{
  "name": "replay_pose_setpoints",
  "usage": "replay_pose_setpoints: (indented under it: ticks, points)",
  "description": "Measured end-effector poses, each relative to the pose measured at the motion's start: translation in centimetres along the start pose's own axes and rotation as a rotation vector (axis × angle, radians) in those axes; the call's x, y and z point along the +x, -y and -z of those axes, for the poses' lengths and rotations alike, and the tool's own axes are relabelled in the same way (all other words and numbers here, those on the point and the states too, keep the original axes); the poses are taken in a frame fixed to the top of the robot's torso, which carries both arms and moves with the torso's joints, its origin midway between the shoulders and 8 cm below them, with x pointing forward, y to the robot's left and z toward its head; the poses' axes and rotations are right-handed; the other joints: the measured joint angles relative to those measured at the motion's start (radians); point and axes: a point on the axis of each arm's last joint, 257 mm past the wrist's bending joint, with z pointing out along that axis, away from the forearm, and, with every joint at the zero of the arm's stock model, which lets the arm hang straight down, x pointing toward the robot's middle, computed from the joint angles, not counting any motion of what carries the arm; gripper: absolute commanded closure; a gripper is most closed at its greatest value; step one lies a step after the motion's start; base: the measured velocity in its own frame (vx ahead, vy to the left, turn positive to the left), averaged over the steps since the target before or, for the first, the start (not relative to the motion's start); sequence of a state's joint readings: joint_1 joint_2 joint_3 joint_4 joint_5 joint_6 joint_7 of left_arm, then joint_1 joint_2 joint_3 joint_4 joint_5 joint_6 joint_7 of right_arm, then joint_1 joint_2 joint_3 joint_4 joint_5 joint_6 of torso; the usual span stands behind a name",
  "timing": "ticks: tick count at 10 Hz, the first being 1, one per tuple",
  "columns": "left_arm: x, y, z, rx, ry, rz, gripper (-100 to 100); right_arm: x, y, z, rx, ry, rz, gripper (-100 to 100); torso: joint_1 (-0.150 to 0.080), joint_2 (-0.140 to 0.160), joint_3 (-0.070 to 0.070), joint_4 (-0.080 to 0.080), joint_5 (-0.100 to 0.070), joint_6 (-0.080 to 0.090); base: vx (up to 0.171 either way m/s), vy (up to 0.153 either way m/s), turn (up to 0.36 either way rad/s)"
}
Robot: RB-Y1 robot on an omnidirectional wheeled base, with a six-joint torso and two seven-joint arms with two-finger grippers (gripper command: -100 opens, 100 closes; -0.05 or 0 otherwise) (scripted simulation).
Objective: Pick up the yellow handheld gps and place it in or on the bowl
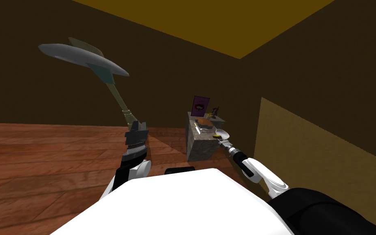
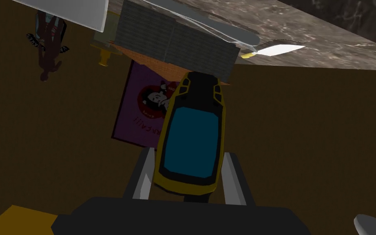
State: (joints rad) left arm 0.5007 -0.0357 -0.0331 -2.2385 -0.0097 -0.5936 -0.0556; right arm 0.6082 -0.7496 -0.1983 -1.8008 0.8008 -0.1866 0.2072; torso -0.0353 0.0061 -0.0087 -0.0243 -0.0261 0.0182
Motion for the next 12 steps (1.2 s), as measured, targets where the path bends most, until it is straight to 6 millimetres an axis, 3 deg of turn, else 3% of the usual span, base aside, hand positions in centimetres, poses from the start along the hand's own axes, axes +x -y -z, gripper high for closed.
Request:
replay_pose_setpoints:
  ticks: [5, 9, 10, 12]
  points:
    - [0.0, 0.0, 0.0, 0.000, 0.000, 0.000, 0, -3.2, 7.1, 1.3, 0.074, 0.016, -0.023, 100, 0.000, -0.001, -0.001, 0.000, 0.000, 0.000, 0.092, -0.188, 0.145]
    - [0.0, 0.0, 0.0, 0.000, 0.000, 0.000, 0, -6.1, 10.5, 1.7, 0.111, 0.038, -0.036, 100, 0.004, 0.001, 0.000, 0.000, 0.000, 0.000, 0.061, -0.127, 0.084]
    - [0.0, 0.0, 0.0, 0.000, 0.000, 0.000, 0, -6.4, 10.8, 1.7, 0.113, 0.042, -0.035, -100, 0.011, 0.004, 0.002, 0.000, 0.000, 0.001, 0.013, 0.021, -0.061]
    - [0.0, 0.0, 0.0, 0.000, 0.000, 0.000, 0, -6.4, 10.8, 1.7, 0.113, 0.042, -0.035, -100, 0.015, 0.006, 0.003, 0.001, 0.002, 0.001, 0.001, 0.002, -0.007]
